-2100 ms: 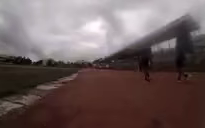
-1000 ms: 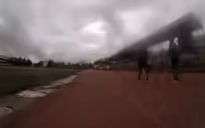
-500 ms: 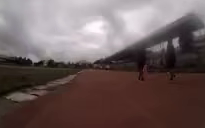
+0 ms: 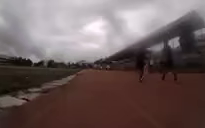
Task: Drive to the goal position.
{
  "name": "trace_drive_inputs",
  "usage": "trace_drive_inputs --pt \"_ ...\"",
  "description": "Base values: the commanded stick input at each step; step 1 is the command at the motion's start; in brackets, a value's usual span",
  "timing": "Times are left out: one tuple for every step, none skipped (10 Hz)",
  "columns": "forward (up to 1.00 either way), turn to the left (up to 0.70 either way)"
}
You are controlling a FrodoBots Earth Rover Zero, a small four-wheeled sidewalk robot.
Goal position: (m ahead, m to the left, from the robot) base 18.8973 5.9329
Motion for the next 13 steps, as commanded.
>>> trace_drive_inputs --pt "0.7 0.0" --pt "0.7 0.0" --pt "0.7 0.0" --pt "0.7 0.0" --pt "0.7 0.0" --pt "0.7 0.0" --pt "0.7 0.0" --pt "0.7 0.0" --pt "0.7 0.0" --pt "0.7 0.0" --pt "0.7 0.0" --pt "0.7 0.0" --pt "0.7 0.0"
